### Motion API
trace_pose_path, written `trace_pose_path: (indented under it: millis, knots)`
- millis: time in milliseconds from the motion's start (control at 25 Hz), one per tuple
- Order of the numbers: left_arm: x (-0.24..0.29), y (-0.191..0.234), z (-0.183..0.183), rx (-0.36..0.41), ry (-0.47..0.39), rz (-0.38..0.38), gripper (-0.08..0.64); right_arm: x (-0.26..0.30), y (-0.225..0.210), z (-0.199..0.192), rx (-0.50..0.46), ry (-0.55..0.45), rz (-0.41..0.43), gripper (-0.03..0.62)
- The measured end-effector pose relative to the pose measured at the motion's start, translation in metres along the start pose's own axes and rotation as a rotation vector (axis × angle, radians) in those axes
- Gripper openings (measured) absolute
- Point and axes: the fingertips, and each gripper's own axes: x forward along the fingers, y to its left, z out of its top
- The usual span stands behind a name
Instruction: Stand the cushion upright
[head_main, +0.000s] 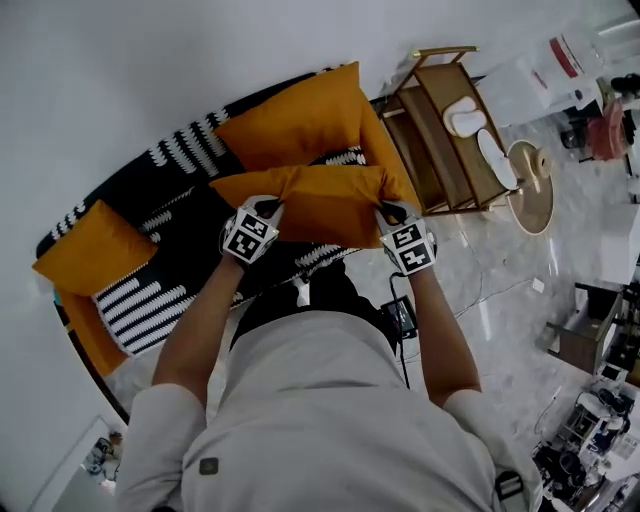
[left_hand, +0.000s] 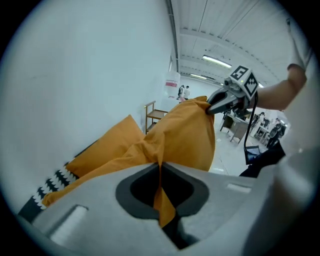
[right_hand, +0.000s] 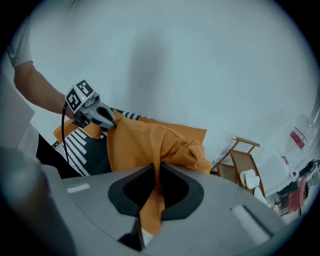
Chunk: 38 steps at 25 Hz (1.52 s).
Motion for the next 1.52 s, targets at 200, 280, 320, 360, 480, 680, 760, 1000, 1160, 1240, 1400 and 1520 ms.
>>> trace_pose_path:
  millis: [200, 280, 320, 360, 480, 680, 760, 1000, 1160, 1240, 1400, 1520]
  knots:
    - [-0.052, 0.015, -0.011, -0.038, 0.007, 0.077, 0.009, -0.002, 0.03, 0.039, -0.061, -0.039, 0.062, 0.035]
    - [-0.069, 0.018, -0.017, -0.056, 0.007, 0.114, 0.009, 0.002, 0.04, 0.053, -0.099, -0.064, 0.096, 0.035]
    - [-0.077, 0.02, -0.021, -0.067, 0.008, 0.136, 0.009, 0.006, 0.045, 0.06, -0.115, -0.078, 0.115, 0.035]
    - [-0.084, 0.022, -0.025, -0.078, 0.008, 0.16, 0.009, 0.009, 0.05, 0.064, -0.127, -0.088, 0.139, 0.035]
    - [-0.102, 0.027, -0.037, -0.115, 0.025, 0.232, 0.009, 0.023, 0.063, 0.073, -0.153, -0.109, 0.226, 0.034]
    - [-0.132, 0.038, -0.045, -0.174, 0.048, 0.349, 0.009, 0.045, 0.079, 0.095, -0.205, -0.139, 0.343, 0.034]
    - [-0.142, 0.042, -0.049, -0.187, 0.047, 0.396, 0.009, 0.05, 0.086, 0.103, -0.237, -0.152, 0.383, 0.034]
    - [-0.172, 0.042, -0.057, -0.231, 0.069, 0.486, 0.009, 0.061, 0.105, 0.123, -0.305, -0.17, 0.489, 0.034]
    - [-0.186, 0.046, -0.07, -0.234, 0.095, 0.522, 0.009, 0.069, 0.121, 0.135, -0.33, -0.179, 0.542, 0.034]
    - [-0.192, 0.051, -0.077, -0.233, 0.099, 0.536, 0.009, 0.073, 0.128, 0.142, -0.344, -0.181, 0.554, 0.034]
    - [-0.206, 0.058, -0.091, -0.246, 0.107, 0.539, 0.009, 0.079, 0.148, 0.15, -0.361, -0.167, 0.56, 0.034]
    - [-0.219, 0.072, -0.104, -0.249, 0.106, 0.532, 0.009, 0.089, 0.167, 0.159, -0.362, -0.149, 0.554, 0.034]
